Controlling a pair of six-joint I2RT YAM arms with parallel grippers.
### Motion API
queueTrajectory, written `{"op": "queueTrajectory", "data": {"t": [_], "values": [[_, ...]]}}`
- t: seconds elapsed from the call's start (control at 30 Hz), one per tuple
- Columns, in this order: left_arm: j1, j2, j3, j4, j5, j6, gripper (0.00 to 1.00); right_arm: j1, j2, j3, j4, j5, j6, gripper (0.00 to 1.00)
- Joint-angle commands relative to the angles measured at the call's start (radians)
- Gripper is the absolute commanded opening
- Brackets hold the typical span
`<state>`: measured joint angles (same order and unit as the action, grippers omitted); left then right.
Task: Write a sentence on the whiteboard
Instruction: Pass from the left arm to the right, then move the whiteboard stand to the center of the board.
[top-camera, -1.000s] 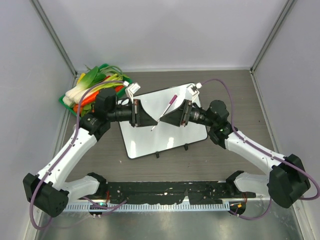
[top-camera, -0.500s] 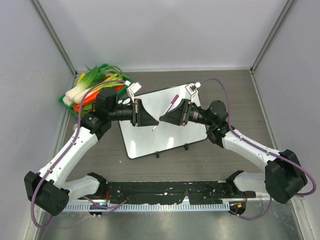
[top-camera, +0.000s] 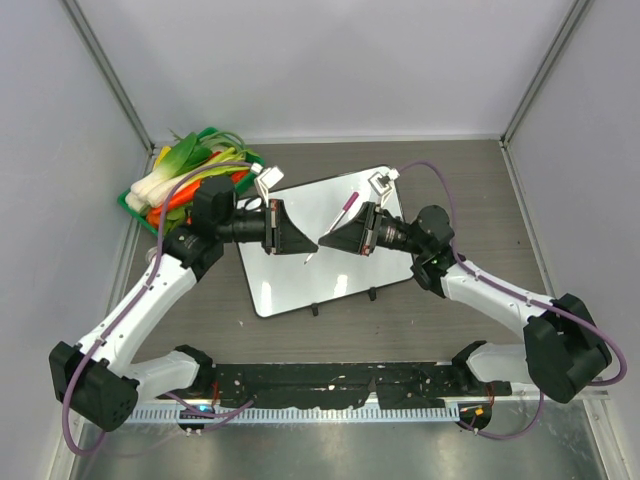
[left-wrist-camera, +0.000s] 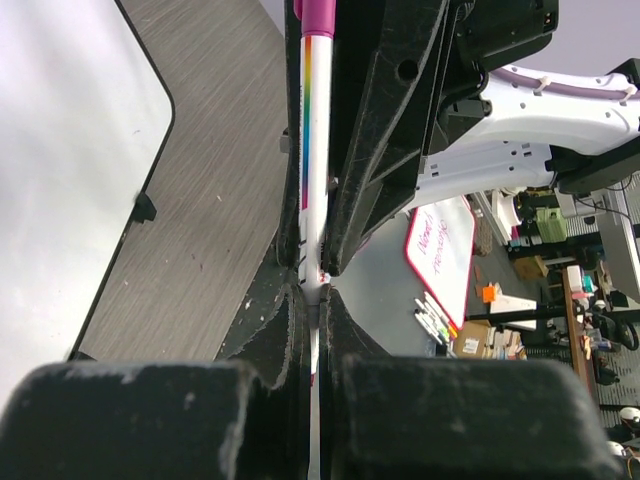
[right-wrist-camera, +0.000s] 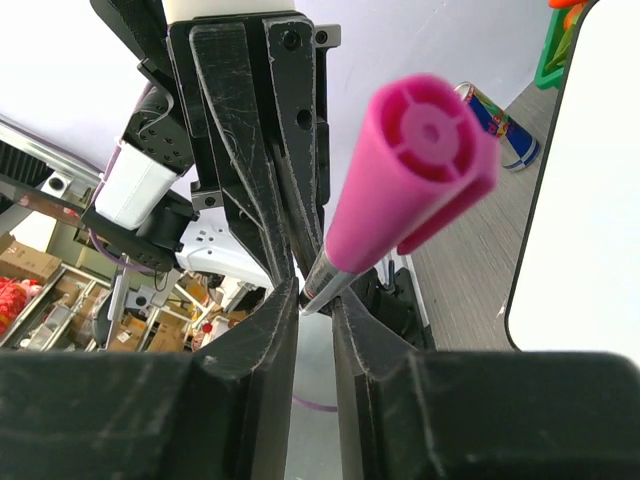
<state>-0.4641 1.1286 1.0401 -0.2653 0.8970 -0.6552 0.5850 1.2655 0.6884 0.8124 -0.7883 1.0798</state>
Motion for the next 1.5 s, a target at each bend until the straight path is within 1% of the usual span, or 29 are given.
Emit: {"op": "queueTrajectory", "data": {"t": [0.0, 0.13, 0.23, 0.33, 0.43, 0.57, 0.63, 0.7, 0.73, 0.77, 0.8, 0.93, 0.97, 1.0, 1.07, 1.13, 1.17, 1.27, 1.37, 1.47], "values": [[0.005, -0.009, -0.003, 0.041, 0.026, -0.009, 0.00, -0.002, -0.011, -0.003, 0.074, -0.009, 0.011, 0.25], [0.005, -0.010, -0.002, 0.038, 0.031, -0.007, 0.00, -0.002, -0.005, -0.003, 0.087, 0.000, 0.022, 0.26], [0.005, -0.007, -0.002, 0.037, 0.042, -0.006, 0.00, -0.004, 0.011, 0.010, 0.096, -0.005, 0.028, 0.34], [0.005, -0.006, -0.005, 0.037, 0.046, -0.006, 0.00, -0.002, 0.025, 0.017, 0.105, -0.008, 0.031, 0.38], [0.005, -0.006, -0.006, 0.040, 0.059, -0.007, 0.00, -0.001, 0.038, 0.022, 0.120, -0.012, 0.043, 0.39], [0.005, -0.006, -0.002, 0.035, 0.068, -0.004, 0.00, -0.002, 0.041, 0.020, 0.123, -0.020, 0.043, 0.37], [0.005, -0.003, -0.002, 0.031, 0.074, 0.002, 0.00, -0.004, 0.041, 0.017, 0.126, -0.020, 0.048, 0.35], [0.005, -0.003, 0.000, 0.021, 0.072, 0.011, 0.00, -0.002, 0.037, 0.013, 0.134, -0.022, 0.049, 0.29], [0.004, -0.003, 0.001, 0.009, 0.071, 0.017, 0.00, -0.002, 0.037, 0.013, 0.134, -0.020, 0.051, 0.21], [0.005, -0.003, 0.005, 0.006, 0.071, 0.019, 0.00, -0.002, 0.037, 0.013, 0.134, -0.023, 0.051, 0.17], [0.005, -0.001, 0.008, -0.003, 0.068, 0.022, 0.00, -0.002, 0.032, 0.013, 0.133, -0.025, 0.049, 0.02], [0.005, 0.002, 0.027, -0.055, 0.037, 0.052, 0.00, -0.002, 0.008, -0.006, 0.102, 0.000, 0.032, 0.02], [0.005, 0.000, 0.032, -0.067, 0.033, 0.060, 0.05, -0.002, -0.001, -0.007, 0.072, 0.014, 0.022, 0.01], [0.005, 0.000, 0.035, -0.068, 0.031, 0.060, 0.11, -0.001, -0.015, -0.007, 0.058, 0.020, 0.005, 0.02], [0.007, 0.002, 0.043, -0.075, 0.026, 0.058, 0.39, -0.002, -0.041, -0.012, 0.010, 0.040, -0.021, 0.01], [0.007, 0.005, 0.057, -0.089, 0.013, 0.071, 0.59, -0.002, -0.072, -0.016, -0.048, 0.073, -0.056, 0.01], [0.008, 0.008, 0.066, -0.104, 0.003, 0.077, 0.64, -0.002, -0.083, -0.016, -0.091, 0.099, -0.084, 0.02], [0.008, 0.023, 0.086, -0.124, -0.003, 0.089, 0.74, -0.002, -0.147, -0.018, -0.180, 0.170, -0.133, 0.01], [0.008, 0.036, 0.089, -0.117, -0.010, 0.091, 0.77, -0.002, -0.216, -0.039, -0.274, 0.275, -0.181, 0.01], [0.008, 0.053, 0.086, -0.074, 0.006, 0.069, 0.78, -0.002, -0.264, -0.046, -0.326, 0.316, -0.204, 0.01]]}}
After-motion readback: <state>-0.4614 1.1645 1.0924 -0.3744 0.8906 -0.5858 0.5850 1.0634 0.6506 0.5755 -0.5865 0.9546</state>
